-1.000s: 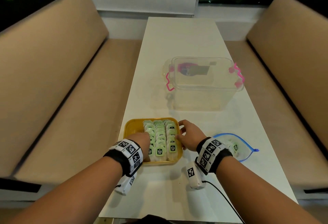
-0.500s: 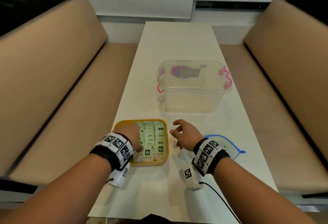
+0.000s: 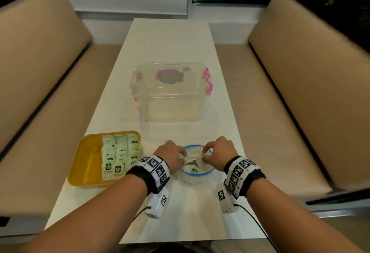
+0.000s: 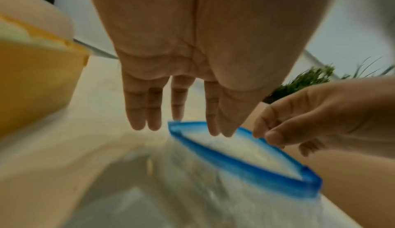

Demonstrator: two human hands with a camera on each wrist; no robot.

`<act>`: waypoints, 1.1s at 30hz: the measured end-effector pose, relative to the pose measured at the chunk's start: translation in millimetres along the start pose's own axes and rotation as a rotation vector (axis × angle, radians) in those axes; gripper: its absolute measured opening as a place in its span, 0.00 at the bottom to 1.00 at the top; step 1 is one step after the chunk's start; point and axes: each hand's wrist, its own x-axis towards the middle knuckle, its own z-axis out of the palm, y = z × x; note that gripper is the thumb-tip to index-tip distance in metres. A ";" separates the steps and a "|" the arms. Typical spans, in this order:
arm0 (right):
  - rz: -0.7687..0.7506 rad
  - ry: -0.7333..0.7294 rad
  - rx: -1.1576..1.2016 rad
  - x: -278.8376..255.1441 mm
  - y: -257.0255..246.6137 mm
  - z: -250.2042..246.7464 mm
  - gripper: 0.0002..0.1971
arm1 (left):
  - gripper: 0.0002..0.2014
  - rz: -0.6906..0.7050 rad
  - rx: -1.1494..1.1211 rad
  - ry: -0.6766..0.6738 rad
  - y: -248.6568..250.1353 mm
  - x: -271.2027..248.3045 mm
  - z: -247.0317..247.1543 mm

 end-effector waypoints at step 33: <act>-0.301 -0.167 0.220 8.7 37.7 22.6 0.45 | 0.18 -0.004 0.004 0.236 48.9 19.5 21.2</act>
